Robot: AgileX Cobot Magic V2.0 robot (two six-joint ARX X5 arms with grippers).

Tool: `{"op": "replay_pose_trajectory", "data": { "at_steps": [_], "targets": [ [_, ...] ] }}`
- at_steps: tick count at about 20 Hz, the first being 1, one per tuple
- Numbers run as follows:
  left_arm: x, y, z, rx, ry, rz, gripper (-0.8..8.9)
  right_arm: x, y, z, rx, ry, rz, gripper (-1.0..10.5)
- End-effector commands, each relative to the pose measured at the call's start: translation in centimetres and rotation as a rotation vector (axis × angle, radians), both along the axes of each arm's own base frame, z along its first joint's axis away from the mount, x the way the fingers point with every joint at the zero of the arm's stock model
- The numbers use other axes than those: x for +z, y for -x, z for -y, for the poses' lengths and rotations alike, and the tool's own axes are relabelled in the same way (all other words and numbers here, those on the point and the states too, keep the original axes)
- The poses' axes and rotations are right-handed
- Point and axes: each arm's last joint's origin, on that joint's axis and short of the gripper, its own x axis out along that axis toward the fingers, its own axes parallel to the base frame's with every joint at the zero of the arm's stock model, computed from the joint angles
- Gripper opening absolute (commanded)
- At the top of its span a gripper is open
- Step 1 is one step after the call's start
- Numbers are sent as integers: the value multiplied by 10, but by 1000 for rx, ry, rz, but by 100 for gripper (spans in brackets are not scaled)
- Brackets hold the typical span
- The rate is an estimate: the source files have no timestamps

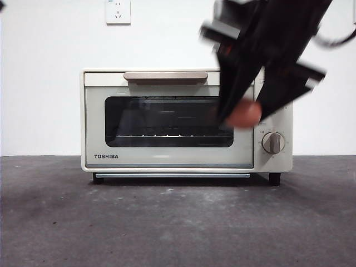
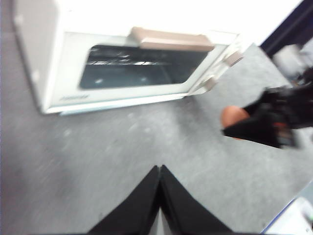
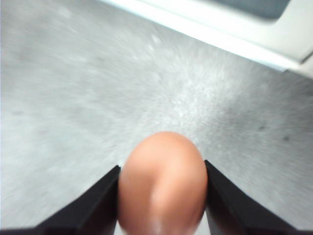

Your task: Eggoven

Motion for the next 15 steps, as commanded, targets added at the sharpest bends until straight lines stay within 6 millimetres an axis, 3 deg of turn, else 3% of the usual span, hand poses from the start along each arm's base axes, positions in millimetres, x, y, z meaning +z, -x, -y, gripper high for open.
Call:
{"op": "replay_pose_trajectory", "data": {
  "at_steps": [1,6,15],
  "targets": [
    [9,-16,9,7,25,38,7,25,16,10,27,-37,71,3],
    [8,-57,43,-10,14,98,7,60,52,40,6,-92,175,3],
    [13,-128,100,-31,-77,120,7,77,81,65,3,-124,220,3]
  ]
}}
